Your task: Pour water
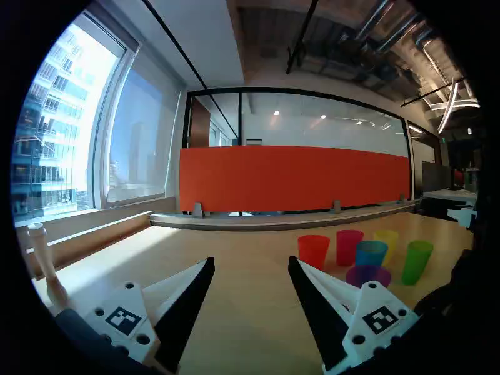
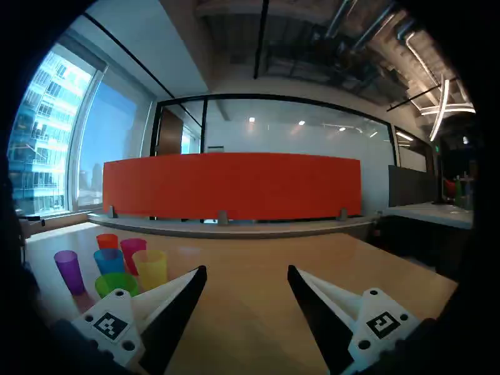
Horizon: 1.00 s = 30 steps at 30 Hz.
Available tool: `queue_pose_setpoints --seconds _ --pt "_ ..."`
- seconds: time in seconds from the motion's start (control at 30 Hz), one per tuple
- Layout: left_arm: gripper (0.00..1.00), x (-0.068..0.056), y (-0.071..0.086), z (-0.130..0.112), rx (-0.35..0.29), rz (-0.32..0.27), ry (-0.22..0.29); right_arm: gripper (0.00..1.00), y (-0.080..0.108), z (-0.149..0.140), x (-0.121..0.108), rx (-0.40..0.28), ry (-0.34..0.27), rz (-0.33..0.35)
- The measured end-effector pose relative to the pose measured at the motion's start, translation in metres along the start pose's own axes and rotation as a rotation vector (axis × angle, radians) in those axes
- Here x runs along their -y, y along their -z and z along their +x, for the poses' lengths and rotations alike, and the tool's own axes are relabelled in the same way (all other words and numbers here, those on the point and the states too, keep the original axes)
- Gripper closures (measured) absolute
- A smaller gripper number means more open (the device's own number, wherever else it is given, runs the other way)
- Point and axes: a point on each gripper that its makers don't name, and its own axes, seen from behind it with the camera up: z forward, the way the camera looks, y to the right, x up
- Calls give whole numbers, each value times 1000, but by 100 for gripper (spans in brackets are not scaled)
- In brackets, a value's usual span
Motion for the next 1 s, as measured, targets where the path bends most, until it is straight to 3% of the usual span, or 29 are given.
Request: queue_pose_setpoints --seconds 0.3,0.77,1.0 --pt "13 1 -5 18 -11 -14 43 0 -7 25 -3 -4 2 22" --pt "13 0 -17 85 2 -47 52 0 -18 83 10 32 37 85" --pt "13 -8 -22 121 -3 -82 46 0 -22 114 18 39 47 114"
